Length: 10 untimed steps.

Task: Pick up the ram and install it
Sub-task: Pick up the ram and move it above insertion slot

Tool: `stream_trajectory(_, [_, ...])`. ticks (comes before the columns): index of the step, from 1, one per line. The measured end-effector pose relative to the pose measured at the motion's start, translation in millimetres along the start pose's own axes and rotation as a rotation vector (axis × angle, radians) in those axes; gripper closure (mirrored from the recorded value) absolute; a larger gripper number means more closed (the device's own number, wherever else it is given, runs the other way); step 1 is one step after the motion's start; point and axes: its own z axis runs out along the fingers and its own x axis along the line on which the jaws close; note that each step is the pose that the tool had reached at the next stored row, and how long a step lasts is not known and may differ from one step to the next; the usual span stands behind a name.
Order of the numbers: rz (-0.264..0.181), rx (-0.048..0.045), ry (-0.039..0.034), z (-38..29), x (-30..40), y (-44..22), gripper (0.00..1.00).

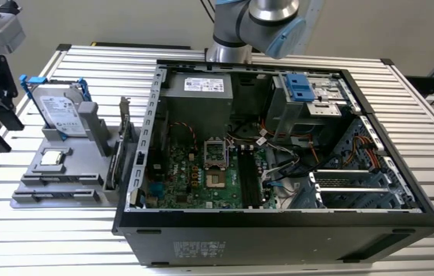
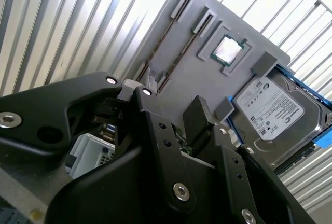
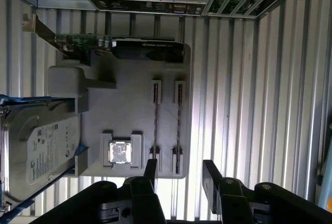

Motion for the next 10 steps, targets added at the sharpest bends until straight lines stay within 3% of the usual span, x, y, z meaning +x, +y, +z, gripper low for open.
stream_trajectory(10, [0.000, 0.0005, 0.0000, 5.4, 0.1, -0.1, 0.00])
